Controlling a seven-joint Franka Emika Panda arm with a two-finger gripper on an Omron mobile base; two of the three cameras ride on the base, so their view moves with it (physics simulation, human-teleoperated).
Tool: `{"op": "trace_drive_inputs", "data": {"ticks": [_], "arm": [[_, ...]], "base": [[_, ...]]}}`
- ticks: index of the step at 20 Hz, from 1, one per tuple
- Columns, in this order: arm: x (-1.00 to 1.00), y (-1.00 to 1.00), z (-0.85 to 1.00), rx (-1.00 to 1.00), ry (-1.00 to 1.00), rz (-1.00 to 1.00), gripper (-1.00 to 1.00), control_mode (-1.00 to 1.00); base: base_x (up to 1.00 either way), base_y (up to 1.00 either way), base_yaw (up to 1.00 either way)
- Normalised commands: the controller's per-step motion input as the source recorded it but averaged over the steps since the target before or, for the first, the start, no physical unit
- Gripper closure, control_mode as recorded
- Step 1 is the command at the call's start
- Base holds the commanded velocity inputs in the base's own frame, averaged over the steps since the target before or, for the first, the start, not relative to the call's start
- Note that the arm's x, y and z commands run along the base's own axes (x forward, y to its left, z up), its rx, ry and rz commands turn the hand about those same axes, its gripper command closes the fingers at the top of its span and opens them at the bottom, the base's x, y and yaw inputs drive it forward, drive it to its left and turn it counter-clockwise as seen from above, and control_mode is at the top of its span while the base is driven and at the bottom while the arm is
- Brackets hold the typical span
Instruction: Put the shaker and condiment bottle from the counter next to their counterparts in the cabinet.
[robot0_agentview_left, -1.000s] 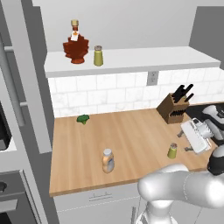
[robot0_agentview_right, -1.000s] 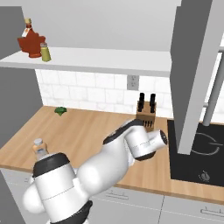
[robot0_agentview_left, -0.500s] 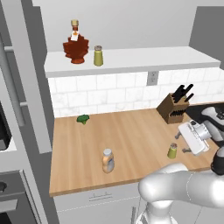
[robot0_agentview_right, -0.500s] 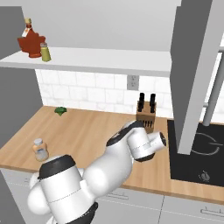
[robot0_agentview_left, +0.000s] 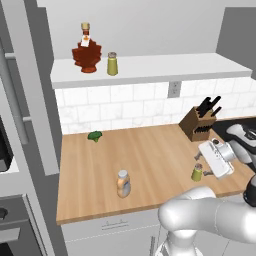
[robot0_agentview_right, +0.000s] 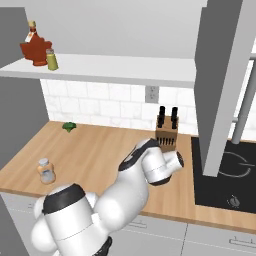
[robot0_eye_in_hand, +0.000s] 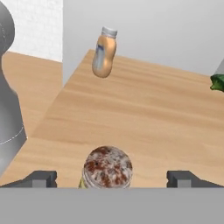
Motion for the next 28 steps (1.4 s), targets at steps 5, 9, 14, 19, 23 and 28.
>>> {"op": "trace_drive_inputs", "data": {"ticks": [5,9,14,19,23,28], "arm": [[-0.05,0.05,0.0,0.0,0.0,0.0,-1.0,-1.0],[-0.11,0.0,-0.09,0.0,0.0,0.0,-1.0,-1.0],[-0.03,0.02,-0.13,0.0,0.0,0.0,-1.0,-1.0],[0.0,0.01,0.0,0.0,0.0,0.0,-1.0,-1.0],[0.0,0.0,-0.08,0.0,0.0,0.0,-1.0,-1.0],[0.01,0.0,-0.21,0.01,0.0,0.0,-1.0,-1.0]], "base": [[0.0,0.0,0.0],[0.0,0.0,0.0],[0.0,0.0,0.0],[0.0,0.0,0.0],[0.0,0.0,0.0],[0.0,0.0,0.0]]}}
